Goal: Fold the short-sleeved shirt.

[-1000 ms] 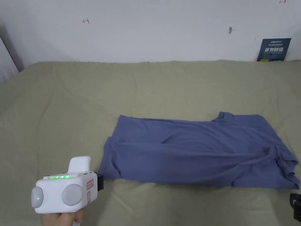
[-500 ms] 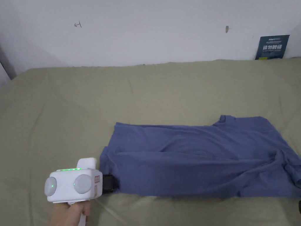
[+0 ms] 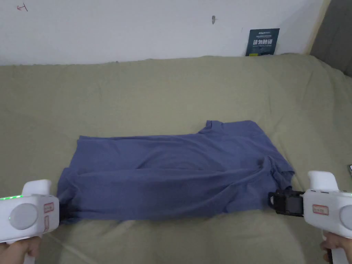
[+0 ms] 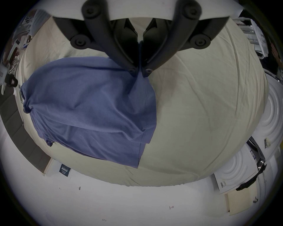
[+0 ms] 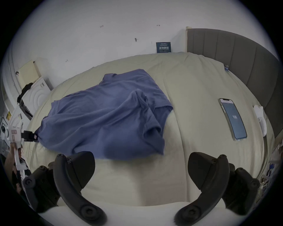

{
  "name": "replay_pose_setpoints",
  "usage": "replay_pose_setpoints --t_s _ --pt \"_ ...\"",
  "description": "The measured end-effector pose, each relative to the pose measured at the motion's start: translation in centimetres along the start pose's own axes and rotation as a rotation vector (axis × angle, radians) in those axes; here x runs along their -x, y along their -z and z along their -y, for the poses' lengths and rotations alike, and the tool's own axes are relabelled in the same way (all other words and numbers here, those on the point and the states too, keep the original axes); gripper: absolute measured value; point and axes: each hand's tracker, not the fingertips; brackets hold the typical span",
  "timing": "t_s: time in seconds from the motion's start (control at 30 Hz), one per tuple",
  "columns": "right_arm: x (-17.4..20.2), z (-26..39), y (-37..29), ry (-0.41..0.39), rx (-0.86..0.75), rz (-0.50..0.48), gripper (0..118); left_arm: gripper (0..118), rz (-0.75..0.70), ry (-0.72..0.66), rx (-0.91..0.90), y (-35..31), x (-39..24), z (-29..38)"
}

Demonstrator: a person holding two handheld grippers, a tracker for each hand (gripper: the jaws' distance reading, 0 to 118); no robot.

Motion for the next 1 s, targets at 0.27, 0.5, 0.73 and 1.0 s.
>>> replay_pose_setpoints --t_s 0.27,0.5,0.73,1.0 --pt "-0.2 -1.9 2.5 -0.016 0.069 -0.026 17 0 -0.001 0.002 0.013 0.7 0.2 -0.3" --pt "0.8 -1.3 -1.3 -0.03 0.014 -0.038 9 0 -0.026 0.012 0.017 -0.8 0.7 -0.2" --pt "-0.3 1.3 -4.9 -0.002 0.005 -0.07 9 0 -0.027 0.04 0.039 -3.6 1.5 2.5" --pt "-0.5 7.7 -9.8 -0.007 0.026 -0.123 9 0 -0.005 -0.003 0.042 -8.9 3.7 10.1"
